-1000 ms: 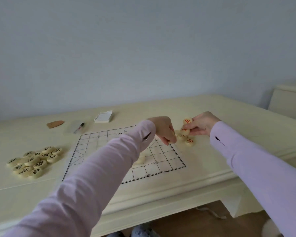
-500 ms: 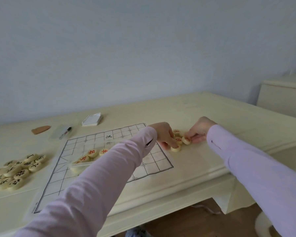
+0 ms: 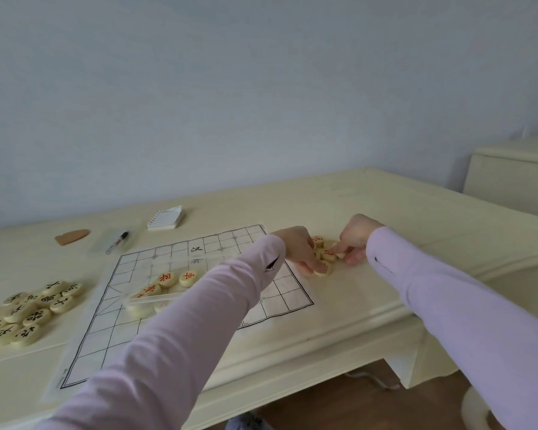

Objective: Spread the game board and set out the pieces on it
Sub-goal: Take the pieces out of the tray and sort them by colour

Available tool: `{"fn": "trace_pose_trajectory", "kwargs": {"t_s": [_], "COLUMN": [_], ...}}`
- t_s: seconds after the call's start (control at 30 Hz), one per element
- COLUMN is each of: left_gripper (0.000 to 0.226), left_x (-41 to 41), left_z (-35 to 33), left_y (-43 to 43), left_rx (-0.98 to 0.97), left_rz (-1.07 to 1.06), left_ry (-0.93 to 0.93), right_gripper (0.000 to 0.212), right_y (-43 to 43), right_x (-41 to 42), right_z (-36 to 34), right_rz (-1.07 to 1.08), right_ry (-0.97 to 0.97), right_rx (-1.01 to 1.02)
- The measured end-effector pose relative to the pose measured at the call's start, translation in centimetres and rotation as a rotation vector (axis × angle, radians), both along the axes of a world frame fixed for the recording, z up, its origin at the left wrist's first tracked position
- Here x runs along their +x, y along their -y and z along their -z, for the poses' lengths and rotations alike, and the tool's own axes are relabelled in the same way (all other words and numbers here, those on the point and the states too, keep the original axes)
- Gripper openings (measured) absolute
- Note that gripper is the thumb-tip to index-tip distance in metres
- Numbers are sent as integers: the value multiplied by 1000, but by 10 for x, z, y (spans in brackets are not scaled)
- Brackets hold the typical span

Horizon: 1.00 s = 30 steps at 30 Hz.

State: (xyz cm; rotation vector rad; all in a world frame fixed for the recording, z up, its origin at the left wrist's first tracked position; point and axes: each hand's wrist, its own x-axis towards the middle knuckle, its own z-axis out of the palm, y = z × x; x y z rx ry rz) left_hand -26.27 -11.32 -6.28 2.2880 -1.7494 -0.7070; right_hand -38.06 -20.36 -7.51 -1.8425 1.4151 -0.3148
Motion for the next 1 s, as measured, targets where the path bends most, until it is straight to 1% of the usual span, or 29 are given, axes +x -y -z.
{"fn": "trace_pose_trajectory", "kwargs": {"t_s": [0.07,0.13,0.23,0.3,0.33,0.37,0.4,0.43,0.5,0.57,0.6,0.63,0.67,0.73,0.8,0.87,0.93,1.0], "left_gripper": [56,67,65,58,53,48,42,35,21,18,20,24,26,30,32,35,36,34], "left_x": [0,6,28,46,55,65,75,85,105,119,125,128,129,126,123,119,117,117], "left_z": [-5,-14,-29,-37,-41,-44,-47,-50,-51,-49,-47,-45,-43,-38,-32,-25,-17,-11], "left_y": [-4,-10,-26,-39,-48,-56,-65,-74,-92,-108,-115,-121,-127,-133,-133,-130,-124,-120], "left_rx": [-18,-47,-132,-230,-275,-310,-329,-328,-265,-139,-69,-6,43,88,110,140,144,142], "left_rz": [34,49,37,10,-13,-38,-64,-86,-101,-84,-74,-59,-44,-21,-12,12,35,33], "left_ry": [58,37,-45,-42,-24,2,30,47,43,60,73,79,88,119,157,217,265,305], "right_gripper": [22,19,13,12,6,6,15,22,22,24,27,28,29,30,30,25,11,22], "right_y": [0,0,-10,-22,-28,-31,-35,-41,-63,-86,-96,-103,-110,-120,-128,-135,-141,-142], "right_x": [1,2,2,5,9,15,23,32,53,74,84,93,101,115,126,133,135,137], "right_z": [-3,-4,-5,-10,-13,-16,-20,-23,-31,-35,-37,-38,-39,-39,-39,-37,-32,-27], "right_rz": [-3,-4,10,53,83,110,111,68,-118,-380,-504,-612,-710,-829,-870,-883,-867,-856], "right_ry": [-58,-101,-208,-232,-202,-121,1,129,330,380,351,280,168,-120,-340,-481,-550,-561], "right_rx": [-40,-87,-194,-286,-338,-379,-413,-433,-404,-278,-210,-172,-178,-304,-418,-460,-488,-485]}}
